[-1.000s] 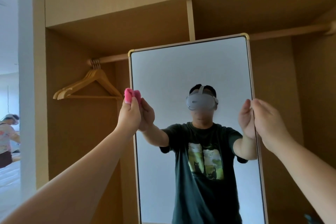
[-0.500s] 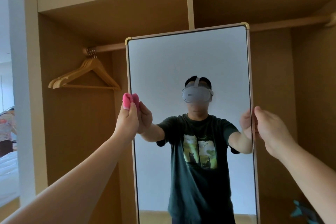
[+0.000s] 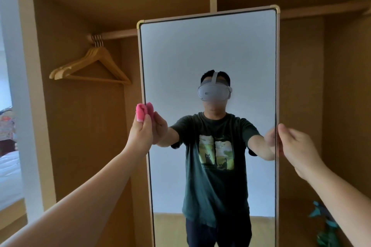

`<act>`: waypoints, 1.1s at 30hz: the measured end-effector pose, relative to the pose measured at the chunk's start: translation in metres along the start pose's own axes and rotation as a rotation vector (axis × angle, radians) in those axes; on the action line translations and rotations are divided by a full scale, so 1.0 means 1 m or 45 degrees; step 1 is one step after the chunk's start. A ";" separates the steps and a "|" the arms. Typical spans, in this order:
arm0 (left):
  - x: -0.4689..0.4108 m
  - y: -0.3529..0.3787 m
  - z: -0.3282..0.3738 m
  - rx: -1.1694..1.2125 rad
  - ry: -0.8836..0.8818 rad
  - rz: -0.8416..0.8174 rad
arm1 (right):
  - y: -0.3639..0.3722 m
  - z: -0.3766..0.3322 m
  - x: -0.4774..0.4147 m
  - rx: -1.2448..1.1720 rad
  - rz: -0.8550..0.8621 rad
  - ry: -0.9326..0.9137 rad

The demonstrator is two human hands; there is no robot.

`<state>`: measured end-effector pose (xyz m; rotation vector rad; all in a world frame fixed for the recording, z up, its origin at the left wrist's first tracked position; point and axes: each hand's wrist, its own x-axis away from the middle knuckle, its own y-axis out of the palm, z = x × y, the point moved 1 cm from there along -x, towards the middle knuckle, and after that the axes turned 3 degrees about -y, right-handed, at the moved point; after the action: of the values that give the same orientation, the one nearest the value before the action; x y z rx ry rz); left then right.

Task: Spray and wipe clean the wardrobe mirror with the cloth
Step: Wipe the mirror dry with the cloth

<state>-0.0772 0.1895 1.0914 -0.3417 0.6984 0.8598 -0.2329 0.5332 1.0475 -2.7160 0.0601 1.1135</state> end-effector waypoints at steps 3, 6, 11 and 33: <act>0.001 0.000 -0.005 0.057 -0.035 -0.109 | 0.001 0.004 -0.001 0.010 0.011 0.003; 0.008 -0.002 -0.004 0.016 -0.043 -0.095 | 0.002 0.006 0.001 0.001 0.033 0.005; 0.018 -0.002 -0.004 -0.006 -0.080 -0.092 | 0.003 0.009 0.007 0.002 0.017 0.020; 0.048 -0.004 -0.033 0.069 -0.330 -0.148 | 0.005 0.018 0.045 0.059 0.017 0.005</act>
<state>-0.0657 0.1968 1.0343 -0.2147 0.4556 0.7567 -0.2139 0.5339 1.0028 -2.6805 0.1034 1.0963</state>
